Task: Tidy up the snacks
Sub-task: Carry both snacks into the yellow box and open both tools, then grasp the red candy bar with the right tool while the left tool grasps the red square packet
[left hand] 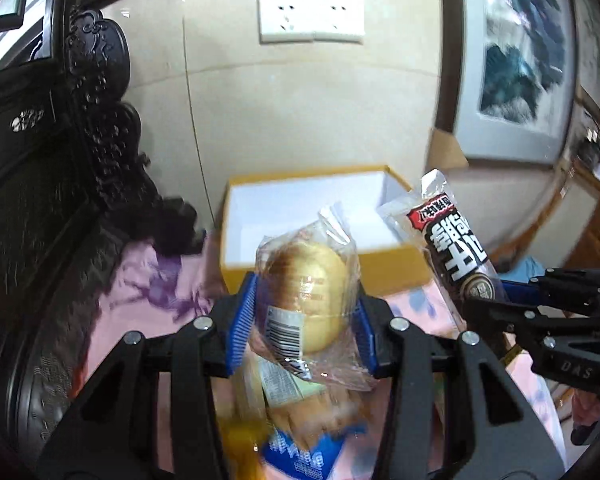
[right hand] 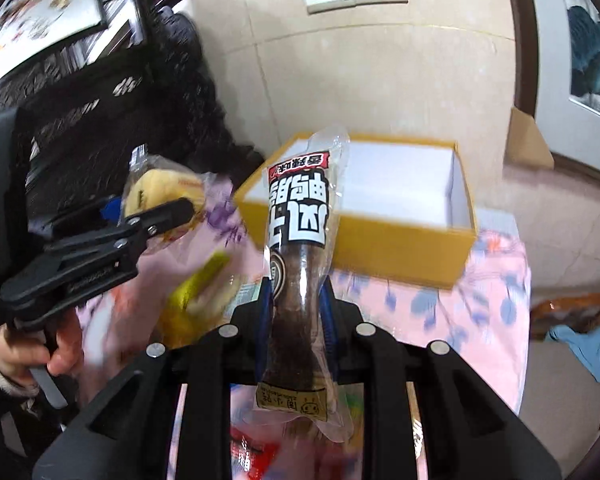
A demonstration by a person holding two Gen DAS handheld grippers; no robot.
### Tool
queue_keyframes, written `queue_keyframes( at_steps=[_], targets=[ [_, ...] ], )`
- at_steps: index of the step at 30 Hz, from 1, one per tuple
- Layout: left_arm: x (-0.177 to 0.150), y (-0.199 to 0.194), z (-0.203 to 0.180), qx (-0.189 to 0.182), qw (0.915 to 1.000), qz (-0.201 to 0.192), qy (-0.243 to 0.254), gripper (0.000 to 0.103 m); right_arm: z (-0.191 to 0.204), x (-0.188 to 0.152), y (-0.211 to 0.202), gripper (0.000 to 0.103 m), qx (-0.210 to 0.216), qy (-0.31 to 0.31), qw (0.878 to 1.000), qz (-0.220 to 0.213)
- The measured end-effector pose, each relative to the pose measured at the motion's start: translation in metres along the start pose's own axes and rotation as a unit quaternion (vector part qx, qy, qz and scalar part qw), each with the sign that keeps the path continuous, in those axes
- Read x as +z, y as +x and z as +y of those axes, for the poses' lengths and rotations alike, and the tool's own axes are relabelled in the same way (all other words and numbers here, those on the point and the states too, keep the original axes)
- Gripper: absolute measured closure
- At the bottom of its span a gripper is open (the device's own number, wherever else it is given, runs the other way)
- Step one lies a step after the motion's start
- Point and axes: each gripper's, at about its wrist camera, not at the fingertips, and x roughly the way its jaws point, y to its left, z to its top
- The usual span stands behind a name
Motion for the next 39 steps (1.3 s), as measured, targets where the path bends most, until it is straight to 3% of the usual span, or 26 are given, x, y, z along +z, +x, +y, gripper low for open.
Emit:
queue_keyframes(
  at_steps=[7, 16, 17, 18, 19, 21, 24, 27, 32, 35, 39],
  targets=[
    [0.054, 0.058, 0.02, 0.011, 0.9997, 0.009, -0.021, 0.058, -0.038, 0.063, 0.055, 0.08, -0.035, 0.029, 0.999, 0.01],
    [0.097, 0.159, 0.033, 0.023, 0.9963, 0.074, -0.039, 0.059, -0.082, 0.108, 0.131, 0.077, -0.052, 0.063, 0.995, 0.054],
    [0.099, 0.167, 0.034, 0.024, 0.9955, 0.081, -0.044, 0.052, -0.084, 0.109, 0.137, 0.075, -0.057, 0.063, 0.994, 0.063],
    [0.1, 0.173, 0.035, 0.026, 0.9944, 0.09, -0.048, 0.031, -0.088, 0.111, 0.143, 0.075, -0.062, 0.071, 0.993, 0.073],
    [0.101, 0.178, 0.037, 0.034, 0.9931, 0.099, -0.054, 0.024, -0.091, 0.112, 0.143, 0.072, -0.062, 0.079, 0.992, 0.075],
    [0.1, 0.172, 0.037, 0.044, 0.9935, 0.092, -0.051, 0.019, -0.093, 0.11, 0.133, 0.071, -0.05, 0.092, 0.993, 0.062],
    [0.093, 0.145, 0.033, 0.041, 0.9956, 0.068, -0.048, 0.011, -0.084, 0.097, 0.106, 0.07, -0.024, 0.084, 0.995, 0.051],
    [0.077, 0.111, 0.025, 0.027, 0.9966, 0.054, -0.056, 0.009, -0.072, 0.065, 0.073, 0.069, 0.004, 0.077, 0.996, 0.05],
    [0.027, 0.055, 0.013, -0.003, 0.9969, 0.056, -0.056, 0.009, -0.06, -0.019, 0.021, 0.069, 0.035, 0.097, 0.992, 0.071],
    [-0.01, 0.028, 0.001, 0.005, 0.9979, 0.062, -0.02, 0.009, -0.052, -0.068, 0.0, 0.069, 0.028, 0.098, 0.991, 0.088],
    [-0.064, -0.001, -0.012, -0.011, 0.9961, 0.088, 0.003, 0.009, -0.041, -0.131, -0.015, 0.069, 0.021, 0.106, 0.987, 0.122]
  ],
)
